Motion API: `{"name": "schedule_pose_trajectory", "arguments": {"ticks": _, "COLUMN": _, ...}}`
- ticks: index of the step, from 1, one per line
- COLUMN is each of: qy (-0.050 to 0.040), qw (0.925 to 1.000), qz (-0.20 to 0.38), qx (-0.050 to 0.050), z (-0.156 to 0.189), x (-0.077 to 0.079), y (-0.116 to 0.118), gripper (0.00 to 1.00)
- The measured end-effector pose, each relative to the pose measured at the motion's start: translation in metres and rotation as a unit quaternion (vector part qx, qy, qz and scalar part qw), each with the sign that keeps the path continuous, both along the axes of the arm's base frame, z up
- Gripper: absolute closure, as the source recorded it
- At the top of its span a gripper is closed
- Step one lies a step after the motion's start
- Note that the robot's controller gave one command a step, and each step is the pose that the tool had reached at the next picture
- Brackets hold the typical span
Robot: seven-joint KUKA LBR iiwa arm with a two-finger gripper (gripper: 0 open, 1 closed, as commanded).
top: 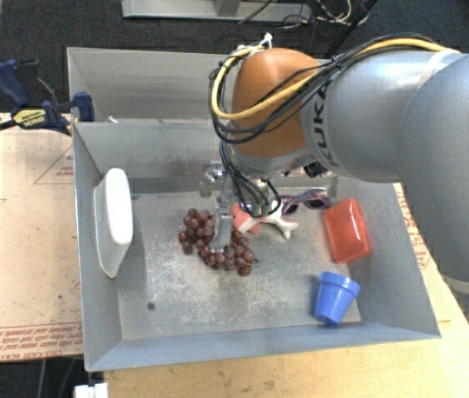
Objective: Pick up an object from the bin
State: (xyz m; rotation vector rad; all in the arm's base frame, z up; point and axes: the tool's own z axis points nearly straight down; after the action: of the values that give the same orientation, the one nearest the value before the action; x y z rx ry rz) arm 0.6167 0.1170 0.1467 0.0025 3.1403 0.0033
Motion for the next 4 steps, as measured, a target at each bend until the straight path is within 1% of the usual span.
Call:
{"name": "schedule_pose_trajectory", "arguments": {"ticks": 1, "qy": 0.0000, "qw": 1.0000, "qz": 0.000, "qx": 0.000, "z": 0.000, "x": 0.000, "y": 0.000, "gripper": 0.00}}
{"name": "schedule_pose_trajectory", "arguments": {"ticks": 2, "qy": -0.0008, "qw": 0.9988, "qz": 0.048, "qx": 0.001, "z": -0.072, "x": -0.032, "y": -0.040, "gripper": 1.00}}
{"name": "schedule_pose_trajectory", "arguments": {"ticks": 3, "qy": -0.0010, "qw": 0.9988, "qz": 0.048, "qx": 0.001, "z": -0.072, "x": -0.032, "y": -0.040, "gripper": 1.00}}
{"name": "schedule_pose_trajectory", "arguments": {"ticks": 4, "qy": -0.0019, "qw": 0.9985, "qz": 0.055, "qx": 0.002, "z": 0.050, "x": -0.030, "y": -0.052, "gripper": 1.00}}
